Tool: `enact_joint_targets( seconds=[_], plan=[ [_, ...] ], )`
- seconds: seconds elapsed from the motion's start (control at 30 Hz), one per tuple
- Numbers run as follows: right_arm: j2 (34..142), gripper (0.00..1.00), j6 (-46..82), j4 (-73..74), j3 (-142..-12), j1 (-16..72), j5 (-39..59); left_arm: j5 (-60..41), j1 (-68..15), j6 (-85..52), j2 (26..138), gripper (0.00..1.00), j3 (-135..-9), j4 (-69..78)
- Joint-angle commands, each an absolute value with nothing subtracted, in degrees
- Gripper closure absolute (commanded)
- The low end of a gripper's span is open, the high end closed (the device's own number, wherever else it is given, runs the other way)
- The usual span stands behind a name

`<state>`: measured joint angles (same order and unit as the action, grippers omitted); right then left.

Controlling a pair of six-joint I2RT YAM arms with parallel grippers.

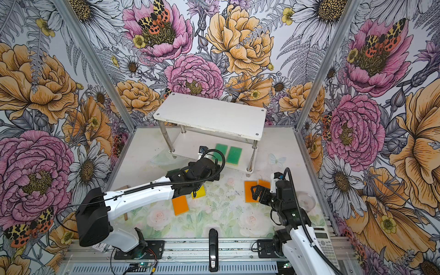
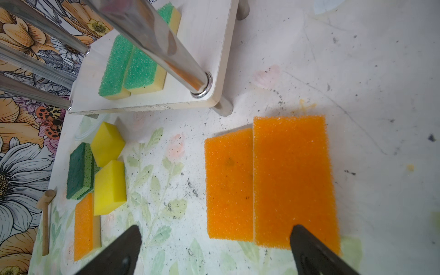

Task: Place and organize the cleaning sponges onto the shelf
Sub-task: 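Lift the left gripper and move it over the orange sponge on the table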

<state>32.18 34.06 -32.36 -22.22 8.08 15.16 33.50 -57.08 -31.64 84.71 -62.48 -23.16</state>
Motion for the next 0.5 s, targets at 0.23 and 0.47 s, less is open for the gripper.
enact_joint_targets(
  seconds=[0.23,0.47],
  plan=[
    [31.88,0.0,33.83,-31.81,-23.91,8.52,15.32,35.29,-62.78,-62.98,66.85,0.01,-43.71,-34.57],
    [33.57,0.0,33.2,-31.73,-24.33,8.45,14.59,34.42,-66.71,-81.03,62.23,0.01,-36.63,-41.18]
  ],
)
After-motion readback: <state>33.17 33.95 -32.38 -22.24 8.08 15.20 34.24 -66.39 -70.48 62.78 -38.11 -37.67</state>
